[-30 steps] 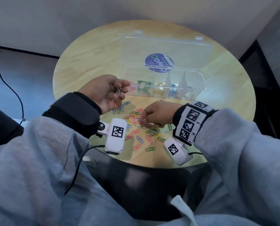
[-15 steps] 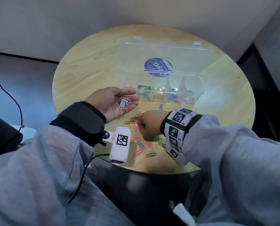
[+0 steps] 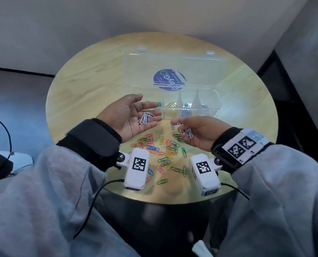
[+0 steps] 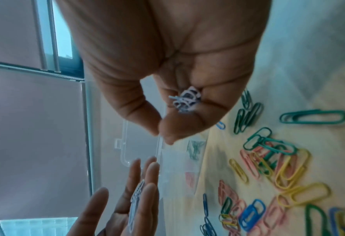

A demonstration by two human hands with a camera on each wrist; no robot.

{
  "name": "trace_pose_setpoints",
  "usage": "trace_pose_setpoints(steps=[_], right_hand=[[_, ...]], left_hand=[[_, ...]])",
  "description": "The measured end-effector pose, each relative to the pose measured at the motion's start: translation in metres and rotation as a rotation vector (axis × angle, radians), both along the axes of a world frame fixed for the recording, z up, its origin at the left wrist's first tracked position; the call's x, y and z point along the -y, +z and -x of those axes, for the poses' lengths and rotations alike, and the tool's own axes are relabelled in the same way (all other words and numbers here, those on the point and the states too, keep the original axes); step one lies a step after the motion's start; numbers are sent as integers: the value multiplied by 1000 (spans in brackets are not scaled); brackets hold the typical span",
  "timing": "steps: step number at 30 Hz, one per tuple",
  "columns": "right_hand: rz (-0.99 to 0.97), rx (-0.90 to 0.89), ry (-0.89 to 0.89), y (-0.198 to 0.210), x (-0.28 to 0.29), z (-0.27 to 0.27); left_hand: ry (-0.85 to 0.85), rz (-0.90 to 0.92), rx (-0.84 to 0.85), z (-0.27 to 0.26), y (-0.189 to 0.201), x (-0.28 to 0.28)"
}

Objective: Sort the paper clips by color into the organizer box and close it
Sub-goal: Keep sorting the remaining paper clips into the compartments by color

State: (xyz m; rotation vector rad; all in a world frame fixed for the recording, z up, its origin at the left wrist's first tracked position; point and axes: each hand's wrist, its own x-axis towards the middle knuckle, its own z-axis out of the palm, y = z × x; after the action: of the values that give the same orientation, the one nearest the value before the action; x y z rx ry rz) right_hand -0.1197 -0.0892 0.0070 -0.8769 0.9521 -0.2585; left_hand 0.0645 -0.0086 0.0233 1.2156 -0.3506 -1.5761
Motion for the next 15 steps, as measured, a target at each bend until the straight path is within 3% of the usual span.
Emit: trace_pose_setpoints(steps=[7,15], right_hand=[[-131,95,-151,-1,5,2],[-131,216,-240,23,45,28]], left_hand=[[-24,-9,2,7,-3,7],[-23,-7,13,15,4,29]])
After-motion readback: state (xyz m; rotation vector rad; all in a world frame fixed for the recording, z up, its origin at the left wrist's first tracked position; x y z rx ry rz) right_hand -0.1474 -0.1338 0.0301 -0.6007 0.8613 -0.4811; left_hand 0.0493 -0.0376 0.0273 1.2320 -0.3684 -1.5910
